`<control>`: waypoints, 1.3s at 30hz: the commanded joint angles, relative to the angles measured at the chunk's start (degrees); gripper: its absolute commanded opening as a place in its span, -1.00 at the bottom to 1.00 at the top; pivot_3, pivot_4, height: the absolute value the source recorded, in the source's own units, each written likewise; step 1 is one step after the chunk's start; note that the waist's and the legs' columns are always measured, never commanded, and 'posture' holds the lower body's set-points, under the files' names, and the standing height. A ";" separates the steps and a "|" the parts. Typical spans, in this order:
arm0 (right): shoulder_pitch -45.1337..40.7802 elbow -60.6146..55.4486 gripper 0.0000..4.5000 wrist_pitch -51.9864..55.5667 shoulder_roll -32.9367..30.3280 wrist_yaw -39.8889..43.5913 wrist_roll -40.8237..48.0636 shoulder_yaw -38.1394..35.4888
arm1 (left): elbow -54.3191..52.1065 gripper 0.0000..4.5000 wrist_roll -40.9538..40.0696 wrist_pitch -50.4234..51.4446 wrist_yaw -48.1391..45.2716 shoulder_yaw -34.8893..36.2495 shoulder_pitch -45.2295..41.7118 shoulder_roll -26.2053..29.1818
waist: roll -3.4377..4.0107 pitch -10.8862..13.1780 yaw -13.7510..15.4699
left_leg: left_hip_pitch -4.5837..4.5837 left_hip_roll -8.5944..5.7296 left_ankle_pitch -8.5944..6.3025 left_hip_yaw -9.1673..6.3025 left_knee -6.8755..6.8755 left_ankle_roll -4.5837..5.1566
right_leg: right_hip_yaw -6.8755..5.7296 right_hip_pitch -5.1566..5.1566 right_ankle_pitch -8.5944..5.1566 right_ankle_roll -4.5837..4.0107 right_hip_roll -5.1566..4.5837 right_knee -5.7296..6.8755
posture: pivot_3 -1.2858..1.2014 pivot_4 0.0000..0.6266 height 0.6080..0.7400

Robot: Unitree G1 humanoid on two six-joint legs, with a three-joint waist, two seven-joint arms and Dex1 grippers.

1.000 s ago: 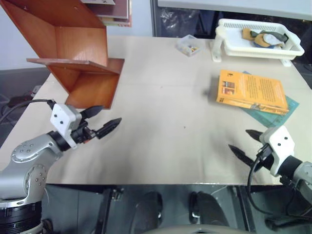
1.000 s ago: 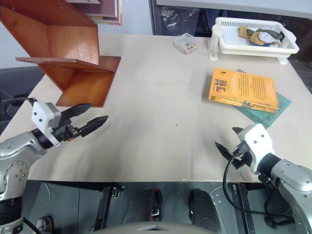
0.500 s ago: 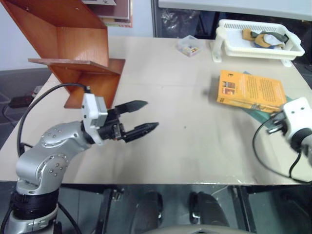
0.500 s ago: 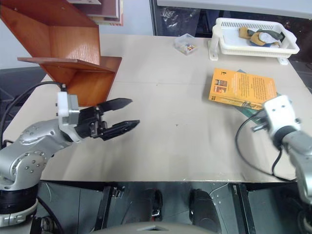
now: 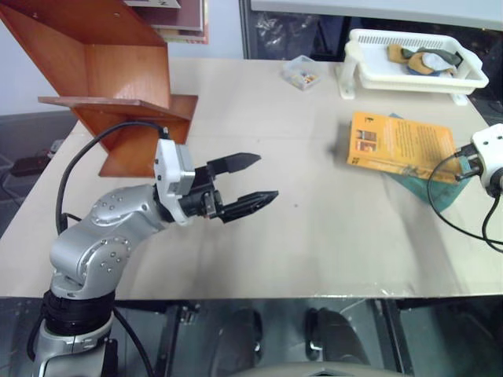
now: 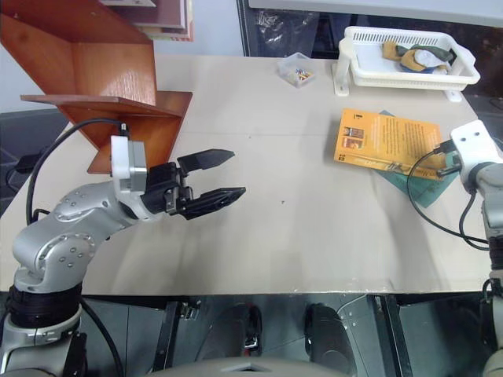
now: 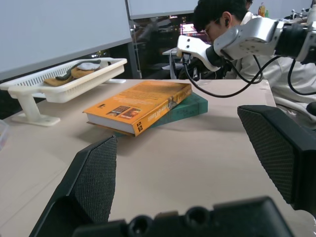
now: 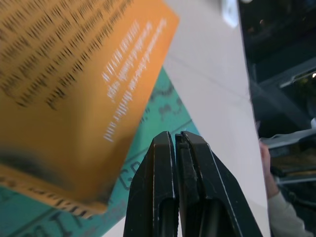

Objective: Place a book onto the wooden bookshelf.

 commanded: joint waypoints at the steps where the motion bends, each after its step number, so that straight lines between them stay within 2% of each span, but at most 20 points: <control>1: -1.69 0.69 -0.92 -0.95 -1.42 2.47 -0.61 -0.24 | -2.65 1.00 -0.20 -0.62 1.09 0.90 0.35 -0.01 | 0.01 0.01 0.01 | 0.00 0.01 0.00 -0.01 0.00 0.00 | 0.00 0.00 0.00 0.00 0.00 0.01 | 0.03 -0.52 1.00; 9: 3.11 -12.22 -0.92 8.36 -0.55 6.85 2.58 -2.10 | -2.55 1.00 0.14 -0.83 2.80 0.83 1.20 -0.18 | 0.02 0.01 -0.35 | 0.01 0.04 0.05 -0.01 -0.01 -0.09 | -0.01 0.00 0.00 0.00 0.01 0.02 | 0.03 -0.52 1.00; 19: 6.78 -20.56 -0.92 14.45 0.48 5.41 4.55 -3.56 | -1.74 1.00 3.92 -0.62 6.07 -1.34 0.22 -0.53 | 0.02 0.01 -0.32 | 0.01 0.04 0.04 -0.01 0.00 -0.08 | -0.02 0.00 -0.01 0.03 0.01 0.03 | 0.03 -0.52 1.00; 23: 12.99 -28.04 -0.92 15.26 -0.28 5.05 6.71 -11.05 | 0.48 1.00 4.30 3.85 11.91 -4.81 -2.02 -4.32 | 0.03 0.01 0.81 | -0.01 0.02 0.04 -0.02 0.00 -0.08 | -0.02 0.00 0.01 0.01 0.00 0.02 | 0.03 -0.52 1.00; 24: 14.80 -30.47 -0.70 15.87 -0.61 5.04 6.80 -12.31 | 1.24 1.00 4.25 4.97 12.84 -5.33 -2.69 -5.12 | 0.03 0.01 0.91 | -0.05 0.00 0.04 -0.03 0.00 -0.08 | -0.06 0.00 0.01 0.01 -0.01 0.02 | 0.03 -0.52 1.00; 25: 16.74 -33.02 -0.59 16.44 -0.81 4.88 6.73 -13.47 | 2.14 1.00 4.07 5.65 13.29 -5.75 -3.47 -6.04 | 0.03 0.01 0.85 | -0.07 0.00 0.04 -0.03 0.00 -0.08 | -0.08 0.00 0.01 0.01 -0.01 0.01 | 0.03 -0.52 1.00; 26: 18.94 -36.41 -0.37 17.83 -0.55 4.97 7.29 -15.47 | 3.33 1.00 3.37 6.46 13.38 -6.15 -4.48 -7.23 | 0.04 0.00 0.82 | -0.08 0.01 0.05 -0.05 0.03 -0.09 | -0.09 -0.01 0.01 0.02 0.00 0.01 | 0.03 -0.52 1.00; 27: 20.99 -39.77 -0.29 19.44 -0.15 4.99 7.81 -17.44 | 4.73 1.00 2.67 7.32 13.51 -6.53 -5.57 -8.39 | 0.05 0.00 0.93 | -0.08 0.00 0.05 -0.07 0.02 -0.08 | -0.09 0.00 0.00 0.02 -0.01 0.02 | 0.03 -0.52 1.00; 29: 25.29 -46.64 0.10 20.97 0.53 5.37 8.72 -20.91 | 8.06 1.00 2.20 8.88 14.03 -7.17 -7.73 -10.85 | 0.08 -0.02 1.11 | -0.11 0.00 0.04 -0.11 0.05 -0.08 | -0.16 0.00 -0.09 0.18 -0.01 0.03 | 0.03 -0.52 1.00; 31: 28.59 -55.64 0.60 22.76 3.84 5.03 11.10 -25.22 | 13.37 1.00 3.42 10.70 14.18 -8.88 -10.42 -13.51 | 0.10 -0.04 0.64 | -0.08 0.01 0.04 -0.17 0.06 -0.07 | -0.13 0.01 -0.10 0.21 0.01 0.04 | 0.03 -0.52 1.00; 32: 30.01 -60.16 0.70 23.04 5.81 5.22 12.75 -26.87 | 16.37 1.00 4.85 10.34 14.28 -10.01 -11.82 -15.16 | 0.11 -0.04 0.70 | -0.06 0.00 0.00 -0.17 0.06 0.00 | -0.13 0.02 -0.11 0.21 0.01 0.05 | 0.03 -0.52 1.00; 33: 31.53 -65.19 0.89 24.13 8.24 5.23 14.74 -28.31 | 19.91 1.00 4.78 11.01 15.03 -10.25 -13.56 -17.73 | 0.11 -0.06 0.79 | -0.04 0.00 -0.03 -0.18 0.06 0.04 | -0.12 0.04 -0.11 0.22 0.02 0.05 | 0.03 -0.52 1.00; 34: 32.61 -69.27 0.97 24.91 10.77 4.67 15.97 -29.04 | 23.37 1.00 4.04 12.46 16.19 -9.88 -15.39 -20.42 | 0.12 -0.06 0.65 | 0.00 0.01 -0.07 -0.28 0.06 0.11 | -0.20 0.11 -0.12 0.23 0.04 0.06 | 0.03 -0.52 1.00; 36: 35.63 -76.08 0.97 25.44 15.65 3.40 17.72 -29.03 | 30.16 1.00 4.30 13.63 17.79 -9.94 -18.85 -25.80 | 0.10 -0.06 0.76 | 0.08 0.02 -0.09 -0.32 0.07 0.15 | -0.19 0.21 -0.12 0.23 0.06 0.05 | 0.03 -0.52 1.00; 39: 39.22 -79.93 0.97 22.60 19.44 0.89 16.83 -26.25 | 40.00 1.00 5.30 13.34 19.04 -8.63 -23.78 -32.65 | 0.07 -0.07 0.81 | 0.14 -0.03 -0.10 -0.41 0.11 0.16 | -0.25 0.37 -0.13 0.23 0.04 0.01 | 0.03 -0.52 1.00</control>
